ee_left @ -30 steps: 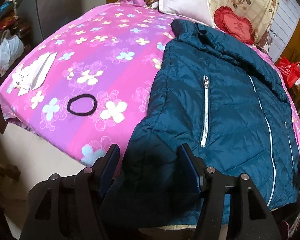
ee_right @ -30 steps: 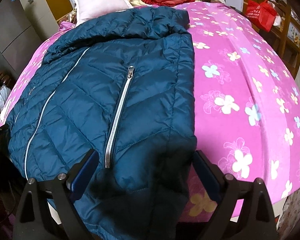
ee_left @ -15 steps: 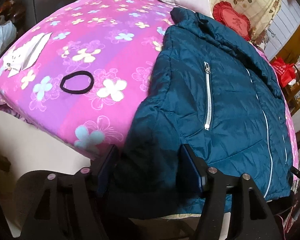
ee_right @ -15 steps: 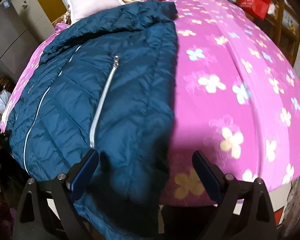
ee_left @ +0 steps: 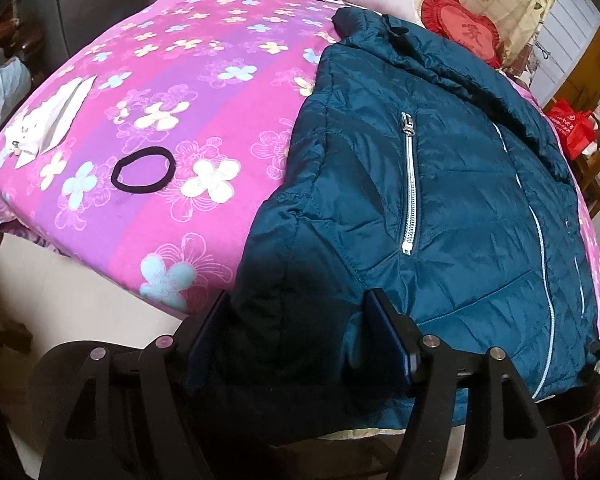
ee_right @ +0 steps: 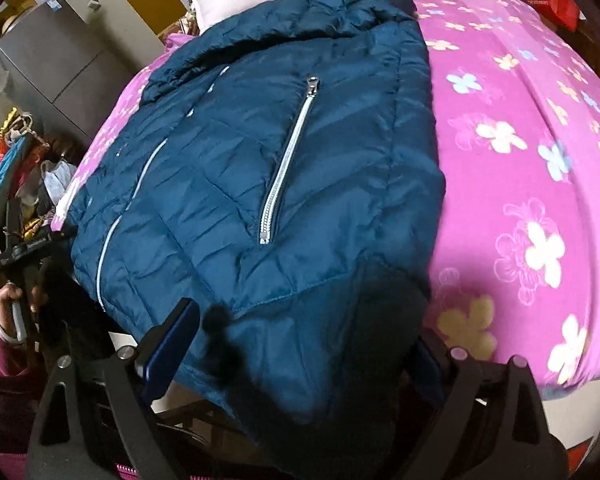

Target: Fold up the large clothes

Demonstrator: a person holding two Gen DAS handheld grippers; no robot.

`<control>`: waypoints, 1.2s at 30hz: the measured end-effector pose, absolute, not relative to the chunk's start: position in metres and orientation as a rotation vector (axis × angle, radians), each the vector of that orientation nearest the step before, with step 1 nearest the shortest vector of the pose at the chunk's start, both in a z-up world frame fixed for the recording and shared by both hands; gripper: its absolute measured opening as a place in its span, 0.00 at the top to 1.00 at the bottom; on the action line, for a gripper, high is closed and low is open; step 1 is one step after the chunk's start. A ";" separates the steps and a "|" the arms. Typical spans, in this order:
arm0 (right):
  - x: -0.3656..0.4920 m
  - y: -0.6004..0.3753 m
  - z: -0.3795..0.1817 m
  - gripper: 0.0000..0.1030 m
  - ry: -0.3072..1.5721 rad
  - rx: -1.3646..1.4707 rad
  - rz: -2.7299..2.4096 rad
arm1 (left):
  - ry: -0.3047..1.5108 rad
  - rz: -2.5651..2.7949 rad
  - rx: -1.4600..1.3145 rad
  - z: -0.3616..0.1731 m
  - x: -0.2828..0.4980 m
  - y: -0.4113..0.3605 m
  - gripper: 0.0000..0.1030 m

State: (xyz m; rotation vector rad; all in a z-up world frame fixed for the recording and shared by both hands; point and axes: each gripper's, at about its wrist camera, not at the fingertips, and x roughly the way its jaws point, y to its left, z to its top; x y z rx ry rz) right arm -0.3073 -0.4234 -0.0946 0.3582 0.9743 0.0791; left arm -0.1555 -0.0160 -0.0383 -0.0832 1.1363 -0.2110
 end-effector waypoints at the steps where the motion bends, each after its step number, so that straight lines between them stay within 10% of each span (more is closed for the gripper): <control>1: -0.308 -0.426 -0.095 0.06 0.965 0.368 0.090 | 1.134 -0.209 -0.079 -0.038 -0.156 -0.017 0.51; 6: -0.315 -0.422 -0.096 0.11 0.929 0.340 0.107 | 1.127 -0.200 -0.066 -0.039 -0.157 -0.019 0.49; 9: -0.313 -0.415 -0.094 0.67 0.924 0.285 0.101 | 1.128 -0.194 -0.058 -0.039 -0.157 -0.020 0.49; 16: -0.310 -0.409 -0.090 0.71 0.919 0.229 0.118 | 1.130 -0.187 -0.056 -0.039 -0.156 -0.020 0.49; 21: -0.310 -0.410 -0.093 0.42 0.933 0.234 0.156 | 1.118 -0.180 -0.043 -0.040 -0.158 -0.022 0.49; 28: -0.308 -0.402 -0.085 0.78 0.888 0.195 0.131 | 1.094 -0.213 -0.058 -0.024 -0.160 -0.023 0.95; 36: -0.311 -0.409 -0.033 0.81 0.744 0.179 0.162 | 0.965 -0.236 -0.116 0.026 -0.149 -0.016 1.00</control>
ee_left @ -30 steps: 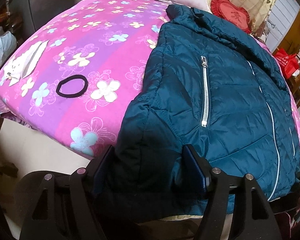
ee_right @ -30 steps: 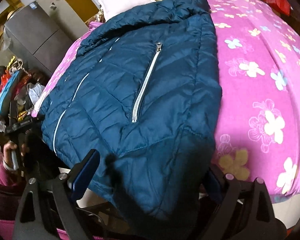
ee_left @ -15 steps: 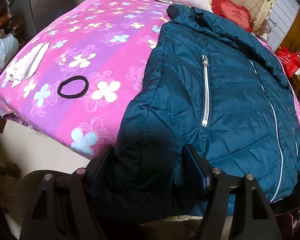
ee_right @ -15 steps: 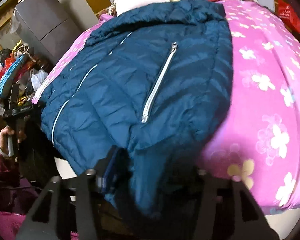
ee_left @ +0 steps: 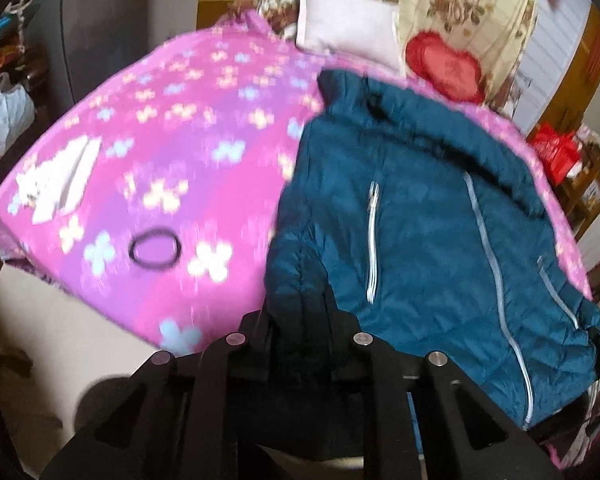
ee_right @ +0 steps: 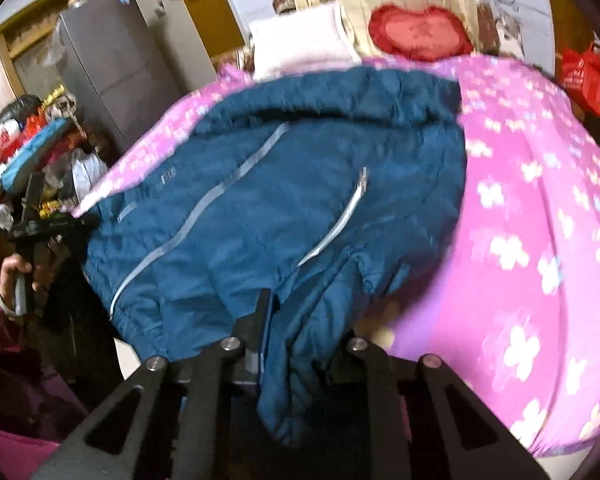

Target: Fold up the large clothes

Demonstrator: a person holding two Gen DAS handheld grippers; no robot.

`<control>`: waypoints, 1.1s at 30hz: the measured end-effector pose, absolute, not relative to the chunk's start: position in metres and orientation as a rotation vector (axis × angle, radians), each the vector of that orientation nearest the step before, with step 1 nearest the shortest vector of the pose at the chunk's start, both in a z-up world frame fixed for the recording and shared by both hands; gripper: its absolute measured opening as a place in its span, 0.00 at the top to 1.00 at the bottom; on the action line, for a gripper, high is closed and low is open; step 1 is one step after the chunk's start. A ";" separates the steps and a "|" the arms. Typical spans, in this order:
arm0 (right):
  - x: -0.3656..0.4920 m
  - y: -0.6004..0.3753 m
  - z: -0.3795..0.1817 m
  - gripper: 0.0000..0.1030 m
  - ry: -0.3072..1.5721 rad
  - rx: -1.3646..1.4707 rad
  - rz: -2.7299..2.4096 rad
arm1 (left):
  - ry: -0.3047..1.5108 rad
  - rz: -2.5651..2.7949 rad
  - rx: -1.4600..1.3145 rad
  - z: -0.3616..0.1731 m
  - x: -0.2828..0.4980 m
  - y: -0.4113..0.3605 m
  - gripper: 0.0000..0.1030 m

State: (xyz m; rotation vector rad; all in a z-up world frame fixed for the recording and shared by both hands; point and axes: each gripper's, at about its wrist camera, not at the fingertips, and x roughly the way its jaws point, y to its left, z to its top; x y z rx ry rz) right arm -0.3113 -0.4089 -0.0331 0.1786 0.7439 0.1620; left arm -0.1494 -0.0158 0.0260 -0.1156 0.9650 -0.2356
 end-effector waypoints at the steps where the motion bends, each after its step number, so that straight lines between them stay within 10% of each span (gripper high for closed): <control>1: -0.310 -0.411 -0.028 0.81 0.728 0.186 0.161 | 0.943 -0.235 -0.120 0.034 -0.146 -0.015 1.00; 18: -0.244 -0.423 0.039 0.82 0.572 0.200 0.094 | 0.977 -0.313 -0.193 0.060 -0.097 -0.030 1.00; 23: -0.241 -0.426 0.038 0.81 0.579 0.216 0.099 | 1.117 -0.327 -0.307 0.036 -0.106 -0.009 0.70; 33: -0.252 -0.426 0.032 0.82 0.586 0.230 0.100 | 1.261 -0.236 -0.373 -0.016 -0.135 0.018 0.64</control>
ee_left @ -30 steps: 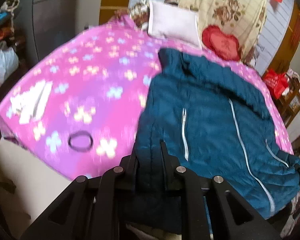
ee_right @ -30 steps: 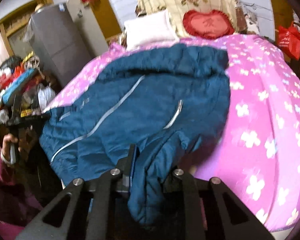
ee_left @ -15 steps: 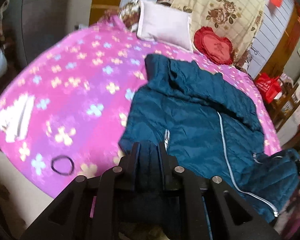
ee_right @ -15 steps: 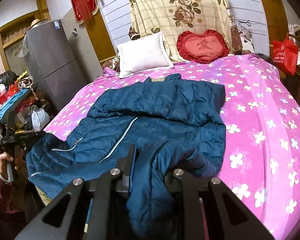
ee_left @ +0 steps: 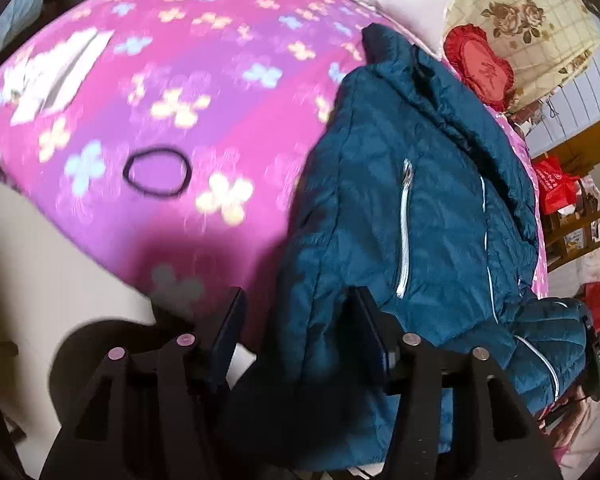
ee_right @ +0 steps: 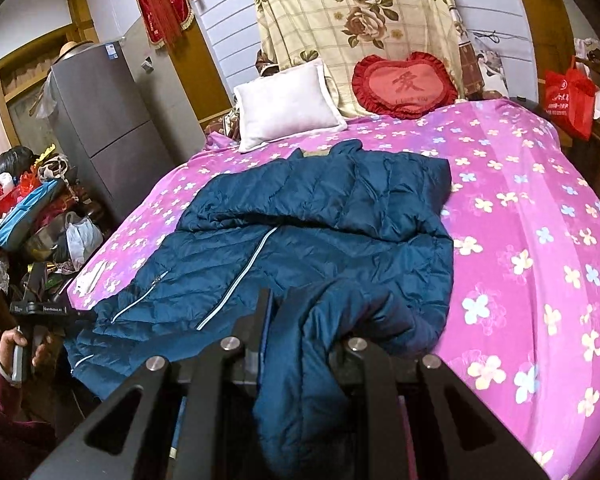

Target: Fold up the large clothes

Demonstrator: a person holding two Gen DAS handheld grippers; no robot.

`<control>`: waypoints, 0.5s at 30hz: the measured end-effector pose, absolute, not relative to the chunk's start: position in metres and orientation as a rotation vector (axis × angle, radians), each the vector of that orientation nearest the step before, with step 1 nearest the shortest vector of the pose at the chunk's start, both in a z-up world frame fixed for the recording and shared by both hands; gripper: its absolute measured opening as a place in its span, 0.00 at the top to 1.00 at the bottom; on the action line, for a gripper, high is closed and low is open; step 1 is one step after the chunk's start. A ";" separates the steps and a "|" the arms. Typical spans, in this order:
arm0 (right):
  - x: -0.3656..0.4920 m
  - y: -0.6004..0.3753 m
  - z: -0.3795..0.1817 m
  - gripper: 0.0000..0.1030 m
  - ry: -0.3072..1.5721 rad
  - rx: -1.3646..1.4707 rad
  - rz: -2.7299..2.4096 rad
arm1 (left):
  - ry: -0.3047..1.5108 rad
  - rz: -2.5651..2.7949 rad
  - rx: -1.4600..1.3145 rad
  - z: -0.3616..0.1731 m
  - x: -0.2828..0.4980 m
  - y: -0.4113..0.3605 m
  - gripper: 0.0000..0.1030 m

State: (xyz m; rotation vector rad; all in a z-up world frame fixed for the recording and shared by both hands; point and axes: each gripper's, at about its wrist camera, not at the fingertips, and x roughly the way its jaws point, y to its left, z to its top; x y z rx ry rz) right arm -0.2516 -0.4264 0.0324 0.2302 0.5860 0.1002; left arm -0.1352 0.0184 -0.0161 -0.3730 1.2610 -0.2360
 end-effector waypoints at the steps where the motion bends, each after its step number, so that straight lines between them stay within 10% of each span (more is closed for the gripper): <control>1: -0.253 -0.427 0.032 0.82 0.586 0.233 0.101 | 1.273 -0.241 -0.372 -0.019 -0.137 0.018 0.64; 8: -0.255 -0.429 0.028 0.81 0.590 0.247 0.094 | 1.324 -0.274 -0.282 -0.031 -0.151 0.002 0.66; 11: -0.255 -0.429 0.028 0.81 0.586 0.254 0.098 | 1.286 -0.302 -0.198 -0.024 -0.155 -0.009 0.95; 15: -0.254 -0.428 0.028 0.82 0.587 0.246 0.096 | 1.171 -0.331 -0.140 0.010 -0.151 -0.021 1.00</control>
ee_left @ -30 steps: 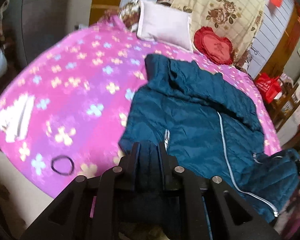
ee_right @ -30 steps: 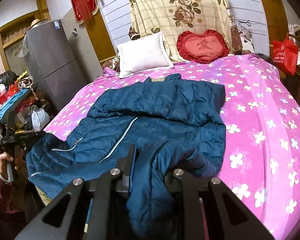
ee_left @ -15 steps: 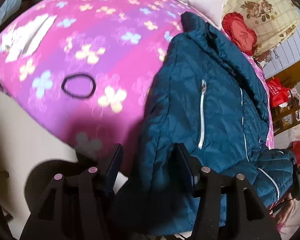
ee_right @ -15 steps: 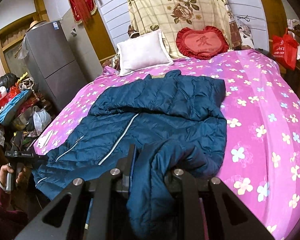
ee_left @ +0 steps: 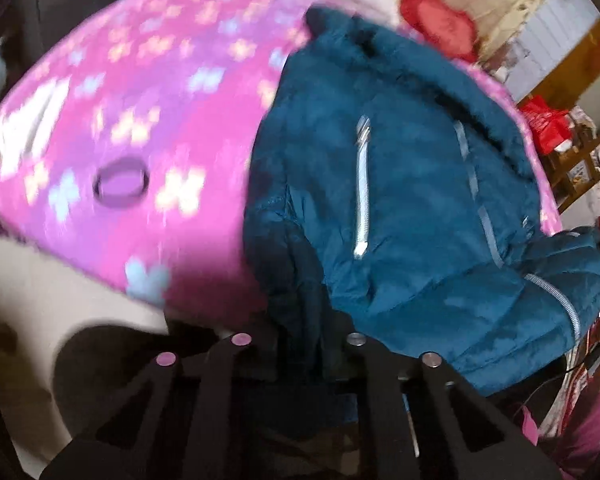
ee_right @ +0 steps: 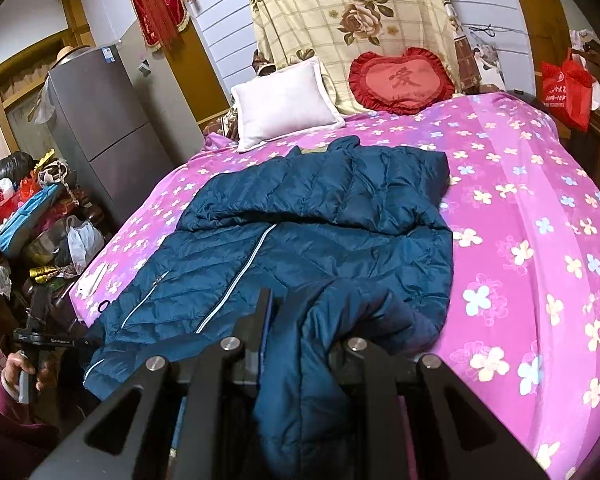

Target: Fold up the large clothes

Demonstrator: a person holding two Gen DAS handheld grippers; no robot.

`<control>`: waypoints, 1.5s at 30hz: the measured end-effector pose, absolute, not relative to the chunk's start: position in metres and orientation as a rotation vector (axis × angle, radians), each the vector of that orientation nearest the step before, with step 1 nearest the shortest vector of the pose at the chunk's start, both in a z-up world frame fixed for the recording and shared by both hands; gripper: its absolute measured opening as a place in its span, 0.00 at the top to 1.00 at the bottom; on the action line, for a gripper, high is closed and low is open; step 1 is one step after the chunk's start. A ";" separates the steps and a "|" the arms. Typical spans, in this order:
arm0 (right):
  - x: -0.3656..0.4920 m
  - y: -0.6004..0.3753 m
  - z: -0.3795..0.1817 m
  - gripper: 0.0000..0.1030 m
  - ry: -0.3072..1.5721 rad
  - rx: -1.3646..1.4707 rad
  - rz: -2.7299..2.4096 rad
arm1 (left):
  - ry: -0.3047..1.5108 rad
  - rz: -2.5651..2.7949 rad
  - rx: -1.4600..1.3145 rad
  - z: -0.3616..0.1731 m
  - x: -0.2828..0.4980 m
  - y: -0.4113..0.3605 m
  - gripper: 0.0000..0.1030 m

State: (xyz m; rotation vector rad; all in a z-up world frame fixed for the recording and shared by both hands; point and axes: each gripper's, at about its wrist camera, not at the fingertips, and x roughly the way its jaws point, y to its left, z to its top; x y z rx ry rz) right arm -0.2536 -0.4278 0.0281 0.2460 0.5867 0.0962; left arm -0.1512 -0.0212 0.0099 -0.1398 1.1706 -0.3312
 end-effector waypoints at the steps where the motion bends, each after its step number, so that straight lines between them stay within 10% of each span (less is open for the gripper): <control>1: -0.253 -0.428 0.029 0.82 0.586 0.246 0.094 | 1.141 -0.335 -0.140 0.020 -0.148 -0.021 1.00; 15: -0.182 -0.468 0.070 0.82 0.512 0.251 -0.040 | 0.775 -0.272 -0.176 0.128 -0.014 -0.071 1.00; 31: 0.013 -0.556 0.054 0.82 0.591 0.321 -0.230 | 0.799 -0.190 -0.240 0.062 0.178 -0.146 1.00; 40: 0.079 -0.580 -0.011 0.80 0.663 0.363 -0.311 | 0.698 -0.280 -0.310 0.088 0.139 -0.115 0.70; 43: 0.079 -0.581 -0.004 0.72 0.669 0.400 -0.304 | 0.713 -0.256 -0.186 0.081 0.121 -0.126 0.70; 45: 0.064 -0.585 0.012 0.40 0.603 0.484 -0.262 | 0.750 -0.283 -0.144 0.068 0.117 -0.135 0.70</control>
